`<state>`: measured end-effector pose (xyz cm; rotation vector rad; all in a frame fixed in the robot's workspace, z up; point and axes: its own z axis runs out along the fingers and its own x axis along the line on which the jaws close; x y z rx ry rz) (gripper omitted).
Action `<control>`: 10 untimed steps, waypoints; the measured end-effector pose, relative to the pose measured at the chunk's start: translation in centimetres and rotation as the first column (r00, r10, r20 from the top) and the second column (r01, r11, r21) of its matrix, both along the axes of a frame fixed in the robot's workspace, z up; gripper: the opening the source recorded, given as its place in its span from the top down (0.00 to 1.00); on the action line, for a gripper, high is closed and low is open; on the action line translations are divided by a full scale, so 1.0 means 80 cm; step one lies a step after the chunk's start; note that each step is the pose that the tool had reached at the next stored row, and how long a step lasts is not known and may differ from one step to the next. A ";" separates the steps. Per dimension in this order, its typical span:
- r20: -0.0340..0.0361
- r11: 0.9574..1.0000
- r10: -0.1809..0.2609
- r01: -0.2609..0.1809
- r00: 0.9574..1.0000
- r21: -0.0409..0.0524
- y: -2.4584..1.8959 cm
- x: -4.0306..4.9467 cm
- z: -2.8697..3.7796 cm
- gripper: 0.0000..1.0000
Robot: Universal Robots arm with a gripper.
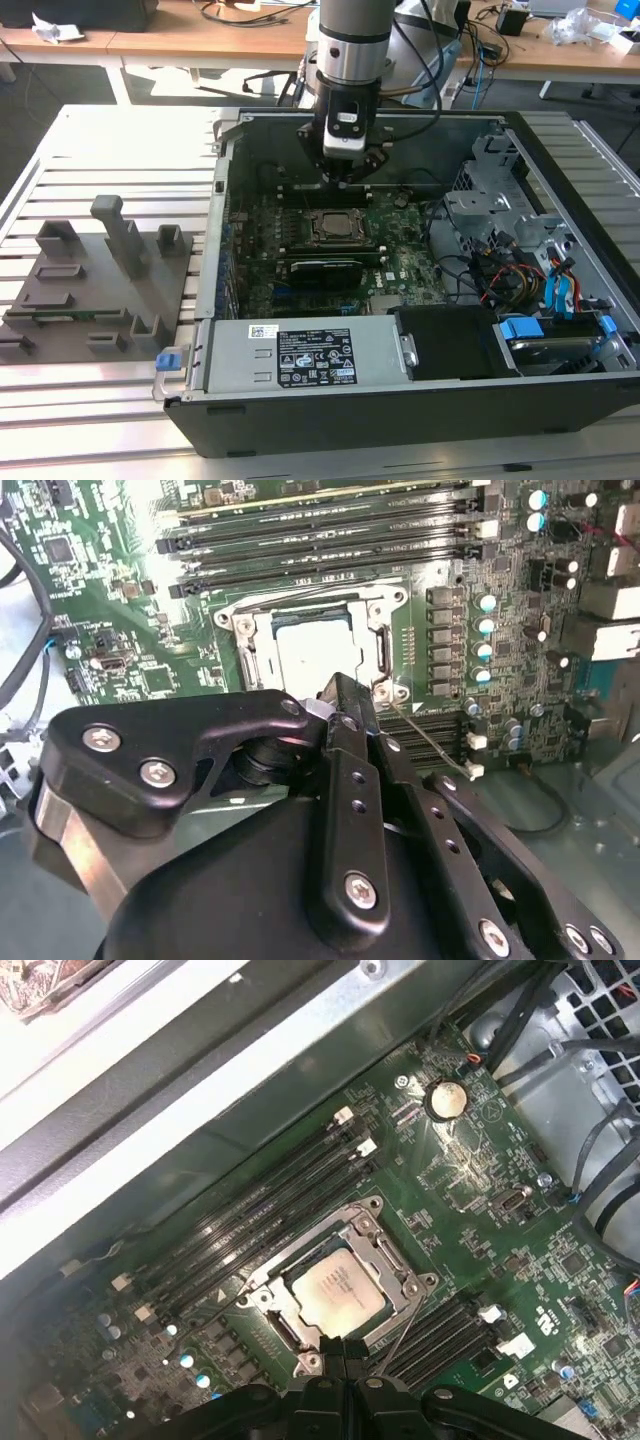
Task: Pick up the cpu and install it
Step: 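Install the first cpu locking lever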
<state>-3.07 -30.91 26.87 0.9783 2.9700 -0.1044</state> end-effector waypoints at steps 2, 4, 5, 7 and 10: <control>0.000 0.999 0.034 -0.034 0.999 0.000 0.0000 0.000 0.0000 0.89; 0.000 0.998 0.055 -0.055 0.998 0.000 0.0000 0.000 0.0000 0.89; 0.000 0.998 0.063 -0.063 0.998 0.000 0.0000 0.000 0.0000 0.89; 0.000 0.997 0.083 -0.083 0.997 0.000 0.0000 0.000 0.0000 0.89; 0.000 0.990 0.138 -0.138 0.990 0.000 0.0000 0.000 0.0000 0.89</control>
